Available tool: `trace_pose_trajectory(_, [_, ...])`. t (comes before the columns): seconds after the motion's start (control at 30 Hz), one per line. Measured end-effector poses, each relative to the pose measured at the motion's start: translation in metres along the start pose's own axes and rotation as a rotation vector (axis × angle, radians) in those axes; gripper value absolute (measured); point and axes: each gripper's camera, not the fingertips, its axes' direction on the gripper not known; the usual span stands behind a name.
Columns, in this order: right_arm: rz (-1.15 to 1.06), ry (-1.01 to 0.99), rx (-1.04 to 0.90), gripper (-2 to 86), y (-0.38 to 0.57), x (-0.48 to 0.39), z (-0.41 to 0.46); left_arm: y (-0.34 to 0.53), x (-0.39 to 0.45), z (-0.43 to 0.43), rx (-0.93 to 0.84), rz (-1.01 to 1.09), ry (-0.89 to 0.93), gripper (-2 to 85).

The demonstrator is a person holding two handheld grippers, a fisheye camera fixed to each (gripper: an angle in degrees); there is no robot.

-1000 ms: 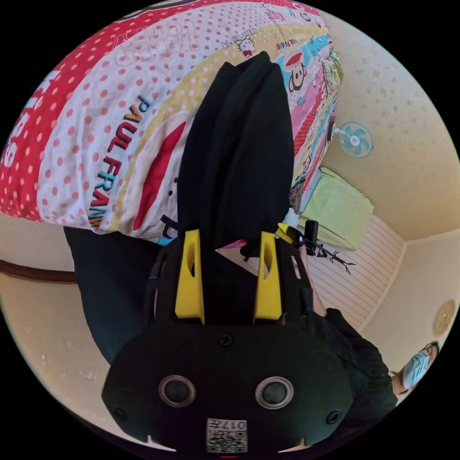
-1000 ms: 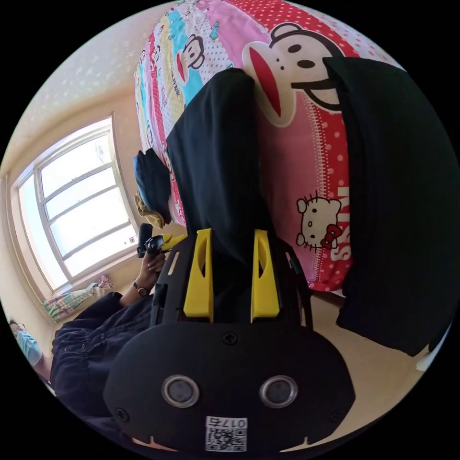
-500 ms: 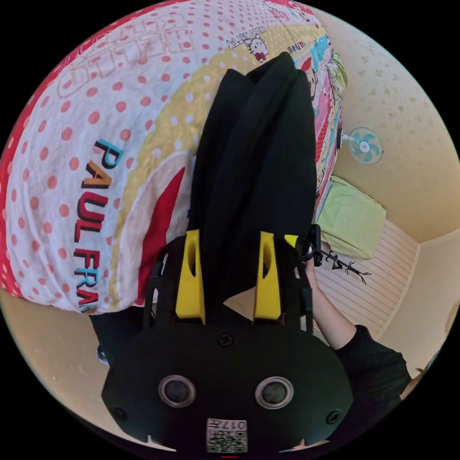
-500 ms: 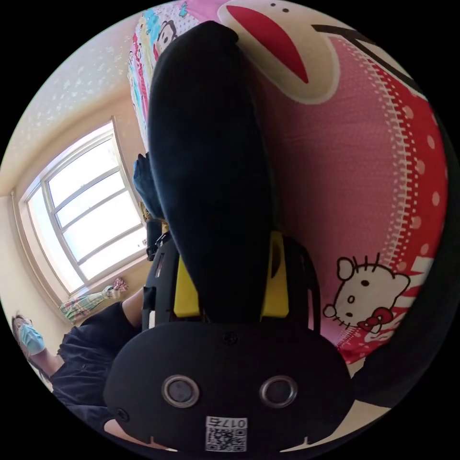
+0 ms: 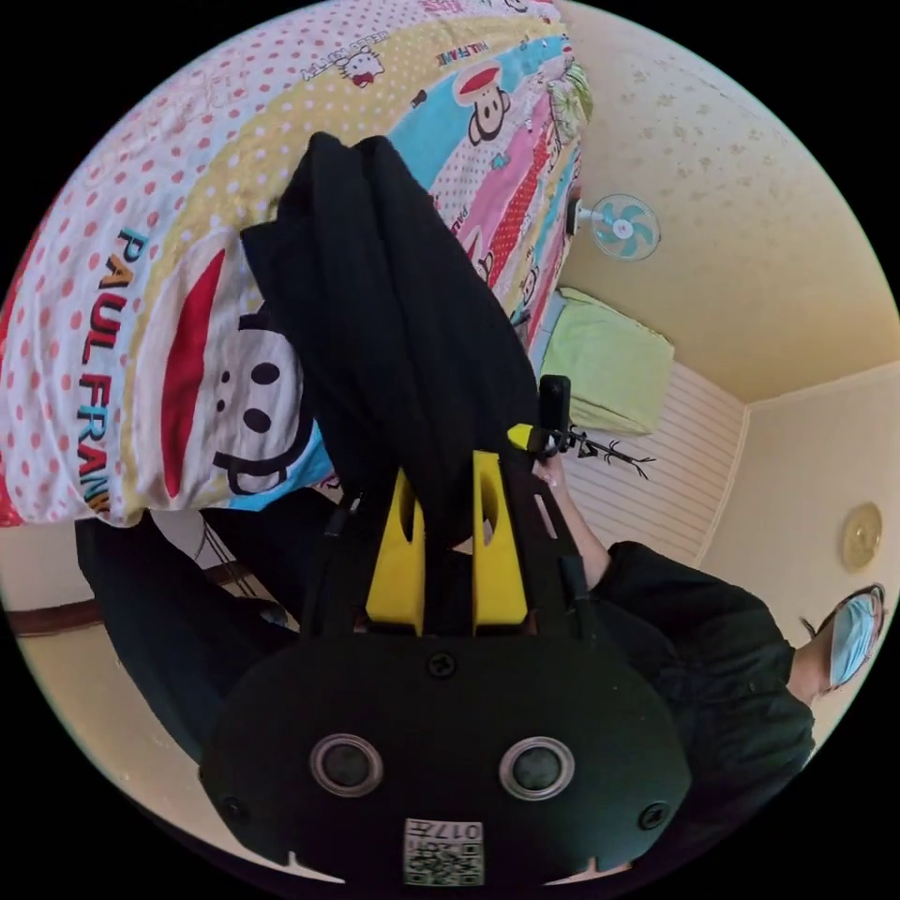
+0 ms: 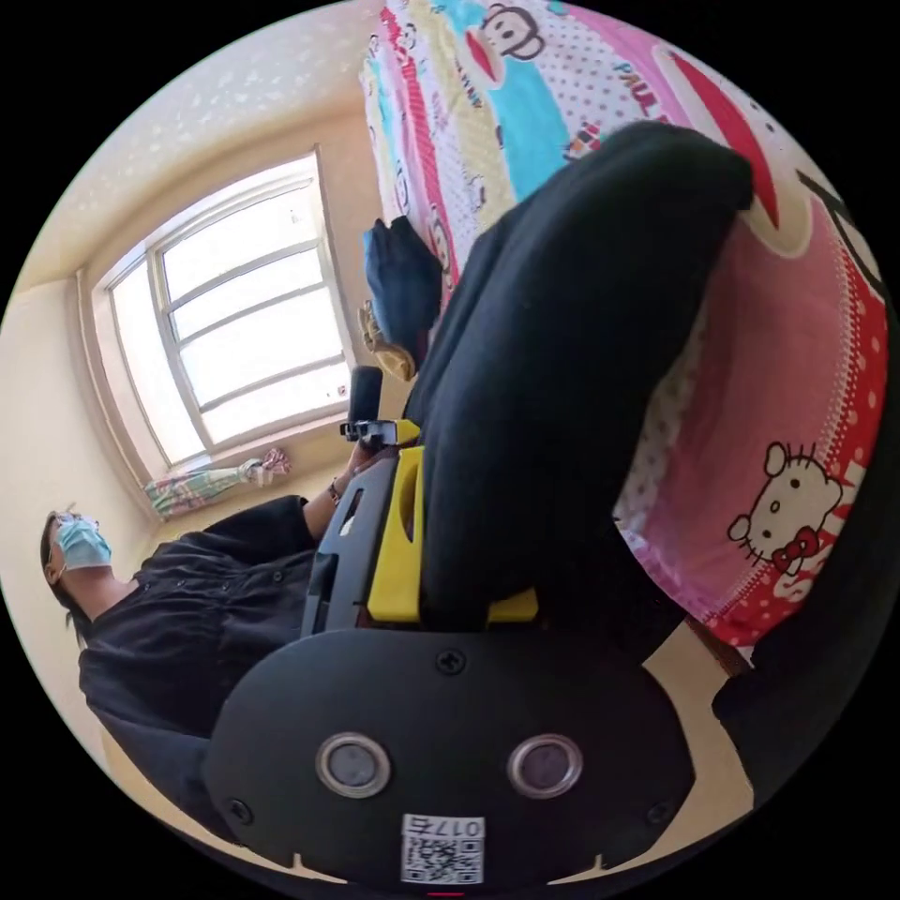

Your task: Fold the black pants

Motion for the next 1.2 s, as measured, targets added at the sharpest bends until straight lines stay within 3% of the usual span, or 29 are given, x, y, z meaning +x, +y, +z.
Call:
trace_pose_trajectory(0.27, [-0.233, -0.004, -0.073, 4.3, -0.036, -0.132, 0.068, 0.086, 0.083, -0.150, 0.223, 0.141, 0.024, 7.8])
trace_pose_trajectory(0.63, [-0.798, 0.081, -0.270, 4.7, -0.191, -0.360, 0.246, 0.231, 0.178, -0.440, 0.894, 0.455, -0.157, 7.9])
trace_pose_trajectory(0.73, [-0.853, 0.107, -0.299, 5.6, -0.238, -0.388, 0.298, 0.234, 0.159, -0.492, 1.006, 0.417, -0.137, 8.0])
trace_pose_trajectory(0.8, [-0.763, 0.136, -0.311, 6.8, -0.275, -0.378, 0.329, 0.221, 0.127, -0.513, 1.042, 0.314, -0.128, 8.6])
trace_pose_trajectory(0.87, [-0.499, 0.291, -0.263, 10.2, -0.325, -0.330, 0.365, 0.198, 0.080, -0.522, 1.023, 0.127, -0.136, 10.4])
trace_pose_trajectory(0.93, [-0.237, 0.431, -0.207, 12.3, -0.346, -0.274, 0.375, 0.161, 0.002, -0.509, 0.863, -0.180, -0.134, 14.6])
trace_pose_trajectory(1.0, [-0.030, 0.498, -0.148, 12.9, -0.343, -0.223, 0.373, 0.143, -0.046, -0.483, 0.693, -0.331, -0.160, 14.7])
trace_pose_trajectory(1.07, [0.085, 0.549, -0.103, 11.5, -0.312, -0.172, 0.364, 0.143, -0.079, -0.458, 0.626, -0.358, -0.147, 11.1])
trace_pose_trajectory(1.1, [0.092, 0.563, -0.117, 9.4, -0.302, -0.162, 0.362, 0.157, -0.092, -0.450, 0.682, -0.339, -0.088, 6.5])
trace_pose_trajectory(1.2, [0.132, 0.646, -0.178, 3.8, -0.239, -0.112, 0.345, 0.193, -0.127, -0.438, 0.821, -0.307, 0.181, 4.5])
